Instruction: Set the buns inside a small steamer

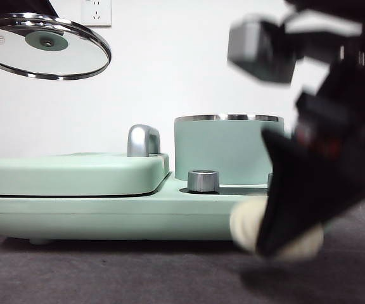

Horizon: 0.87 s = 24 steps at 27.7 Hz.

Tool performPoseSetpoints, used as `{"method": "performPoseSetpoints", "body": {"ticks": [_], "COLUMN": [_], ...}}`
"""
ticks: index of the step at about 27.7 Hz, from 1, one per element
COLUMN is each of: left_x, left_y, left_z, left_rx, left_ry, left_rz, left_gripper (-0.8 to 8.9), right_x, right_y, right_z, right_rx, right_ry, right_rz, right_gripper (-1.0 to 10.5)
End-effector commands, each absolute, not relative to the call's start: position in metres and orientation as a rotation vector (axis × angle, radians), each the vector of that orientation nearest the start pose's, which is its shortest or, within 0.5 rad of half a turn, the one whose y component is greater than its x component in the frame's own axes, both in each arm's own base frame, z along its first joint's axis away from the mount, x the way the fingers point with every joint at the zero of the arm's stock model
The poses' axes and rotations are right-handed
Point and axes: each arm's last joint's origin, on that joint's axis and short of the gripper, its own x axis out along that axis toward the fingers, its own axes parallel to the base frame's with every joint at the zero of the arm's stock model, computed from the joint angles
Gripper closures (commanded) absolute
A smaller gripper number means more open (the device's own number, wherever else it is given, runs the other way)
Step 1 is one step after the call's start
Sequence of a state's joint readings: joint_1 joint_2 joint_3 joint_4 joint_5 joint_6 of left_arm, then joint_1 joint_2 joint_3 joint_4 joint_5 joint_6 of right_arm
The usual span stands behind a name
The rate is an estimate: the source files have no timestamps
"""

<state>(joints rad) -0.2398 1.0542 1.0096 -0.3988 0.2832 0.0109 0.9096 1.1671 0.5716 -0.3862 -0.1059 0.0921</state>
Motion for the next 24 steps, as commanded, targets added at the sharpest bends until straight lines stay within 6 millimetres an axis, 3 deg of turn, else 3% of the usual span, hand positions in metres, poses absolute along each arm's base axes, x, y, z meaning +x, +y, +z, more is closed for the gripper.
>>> {"method": "performPoseSetpoints", "body": {"ticks": [1,6,13,18,24], "left_x": [0.216,0.216,0.216,0.216,0.216], "left_y": [-0.062,-0.062,-0.062,-0.062,-0.062], "left_z": [0.350,0.350,0.349,0.349,0.349], "left_rx": [0.009,0.008,0.008,0.008,0.008], "left_ry": [0.395,0.397,0.401,0.402,0.405], "left_rz": [-0.522,-0.522,-0.522,-0.522,-0.522], "left_gripper": [8.02,8.02,8.02,8.02,8.02], "right_x": [0.122,0.131,0.166,0.207,0.260], "right_y": [0.165,0.158,0.150,0.149,0.158], "right_z": [0.206,0.276,0.332,0.348,0.335], "right_rx": [-0.279,-0.228,-0.127,-0.140,-0.186], "right_ry": [0.995,1.032,0.909,0.871,0.916], "right_rz": [0.863,0.791,0.697,0.634,0.589], "right_gripper": [7.4,7.4,7.4,7.4,7.3]}}
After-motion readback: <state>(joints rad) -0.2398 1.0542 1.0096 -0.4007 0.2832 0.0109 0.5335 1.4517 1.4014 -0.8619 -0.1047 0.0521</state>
